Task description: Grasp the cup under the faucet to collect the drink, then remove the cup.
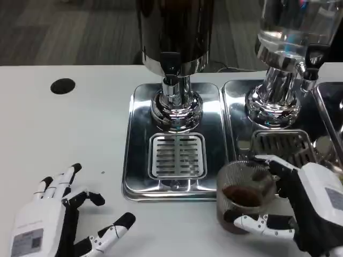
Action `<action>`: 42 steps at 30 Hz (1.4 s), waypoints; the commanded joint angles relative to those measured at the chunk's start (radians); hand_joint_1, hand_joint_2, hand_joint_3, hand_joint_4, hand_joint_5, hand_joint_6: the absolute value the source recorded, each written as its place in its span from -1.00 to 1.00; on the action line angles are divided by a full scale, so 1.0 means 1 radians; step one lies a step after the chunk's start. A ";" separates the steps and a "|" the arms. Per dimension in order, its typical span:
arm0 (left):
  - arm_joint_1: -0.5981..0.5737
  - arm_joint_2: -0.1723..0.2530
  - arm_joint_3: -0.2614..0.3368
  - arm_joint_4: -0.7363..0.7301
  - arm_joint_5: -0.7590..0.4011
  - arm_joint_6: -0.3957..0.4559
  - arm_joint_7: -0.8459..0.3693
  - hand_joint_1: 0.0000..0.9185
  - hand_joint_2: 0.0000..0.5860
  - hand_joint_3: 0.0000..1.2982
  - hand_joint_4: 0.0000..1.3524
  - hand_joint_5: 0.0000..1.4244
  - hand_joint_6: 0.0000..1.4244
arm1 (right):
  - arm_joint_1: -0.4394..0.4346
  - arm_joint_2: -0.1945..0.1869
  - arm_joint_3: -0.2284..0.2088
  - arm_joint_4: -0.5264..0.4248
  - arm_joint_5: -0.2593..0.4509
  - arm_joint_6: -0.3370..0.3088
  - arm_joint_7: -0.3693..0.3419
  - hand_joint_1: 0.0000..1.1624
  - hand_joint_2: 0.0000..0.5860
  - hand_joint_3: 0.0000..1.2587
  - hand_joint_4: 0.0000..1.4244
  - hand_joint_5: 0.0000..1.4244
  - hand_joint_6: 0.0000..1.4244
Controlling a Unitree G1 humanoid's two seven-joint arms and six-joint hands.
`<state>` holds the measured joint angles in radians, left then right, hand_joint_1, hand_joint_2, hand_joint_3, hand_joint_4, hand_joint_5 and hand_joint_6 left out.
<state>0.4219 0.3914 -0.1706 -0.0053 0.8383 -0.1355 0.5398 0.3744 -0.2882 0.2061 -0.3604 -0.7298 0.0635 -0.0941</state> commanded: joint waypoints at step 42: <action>0.015 0.019 0.013 -0.003 -0.001 0.001 -0.001 -1.00 -0.60 -0.08 -1.00 -0.82 -0.89 | 0.000 -0.040 0.014 0.040 -0.018 -0.111 -0.034 0.11 -0.38 -0.83 -0.70 -0.57 -0.38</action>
<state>0.4299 0.3962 -0.1662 -0.0054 0.8358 -0.1284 0.5399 0.3705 -0.3232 0.2191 -0.2868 -0.7511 -0.0284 -0.1353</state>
